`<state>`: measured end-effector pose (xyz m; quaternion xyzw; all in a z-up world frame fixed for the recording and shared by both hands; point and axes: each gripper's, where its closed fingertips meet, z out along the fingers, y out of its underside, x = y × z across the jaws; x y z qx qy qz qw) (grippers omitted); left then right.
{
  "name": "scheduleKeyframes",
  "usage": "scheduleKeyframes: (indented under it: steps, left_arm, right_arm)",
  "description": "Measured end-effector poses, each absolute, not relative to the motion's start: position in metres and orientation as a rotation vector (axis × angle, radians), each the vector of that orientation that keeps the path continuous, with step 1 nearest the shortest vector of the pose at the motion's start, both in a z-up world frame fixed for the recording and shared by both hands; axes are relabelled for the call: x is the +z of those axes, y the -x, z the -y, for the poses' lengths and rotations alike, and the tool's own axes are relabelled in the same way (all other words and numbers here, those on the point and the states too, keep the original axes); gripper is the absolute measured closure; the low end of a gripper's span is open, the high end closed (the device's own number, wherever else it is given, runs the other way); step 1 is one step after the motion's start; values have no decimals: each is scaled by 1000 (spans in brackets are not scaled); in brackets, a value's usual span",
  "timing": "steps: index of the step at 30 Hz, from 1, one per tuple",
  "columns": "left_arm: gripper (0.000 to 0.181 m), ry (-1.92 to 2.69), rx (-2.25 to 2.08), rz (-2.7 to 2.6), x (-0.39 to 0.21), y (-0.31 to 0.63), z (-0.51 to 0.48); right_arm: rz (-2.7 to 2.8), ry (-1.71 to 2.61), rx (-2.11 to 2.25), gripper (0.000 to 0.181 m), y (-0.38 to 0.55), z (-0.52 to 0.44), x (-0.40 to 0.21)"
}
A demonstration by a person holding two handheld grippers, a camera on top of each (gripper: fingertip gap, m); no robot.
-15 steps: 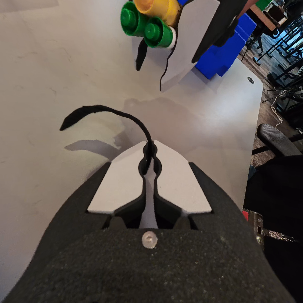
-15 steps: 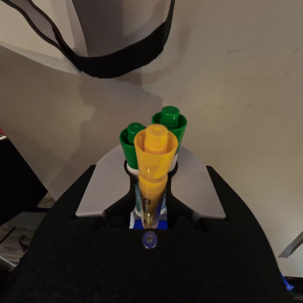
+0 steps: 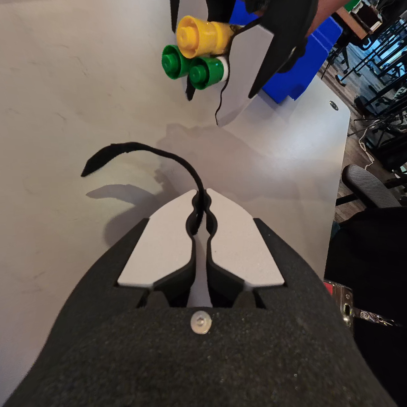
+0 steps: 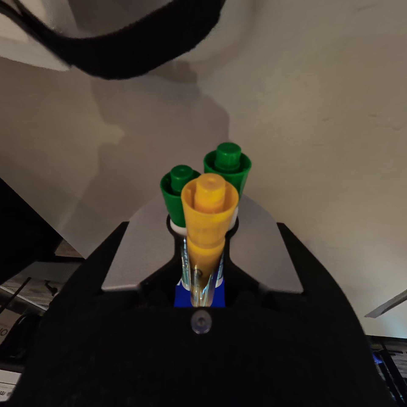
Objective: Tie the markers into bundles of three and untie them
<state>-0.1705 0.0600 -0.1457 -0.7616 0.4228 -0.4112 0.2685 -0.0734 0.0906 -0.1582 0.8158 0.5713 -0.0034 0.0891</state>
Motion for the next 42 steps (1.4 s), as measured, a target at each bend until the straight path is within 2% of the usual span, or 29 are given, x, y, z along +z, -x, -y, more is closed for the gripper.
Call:
scheduleKeyframes:
  steps: [18, 27, 42]
  left_arm:
    - [179, 1655, -1483, -1359, -99, 135, 44]
    - [179, 1645, -1551, -1323, -97, 135, 41]
    - [179, 1729, -1382, -1385, -117, 138, 32]
  right_arm:
    - [-1247, -2713, -199, 140, 114, -129, -152]
    - [-1221, -2698, -231, 140, 125, -122, -155]
    - [-1276, -2672, -173, 139, 127, -119, -154]
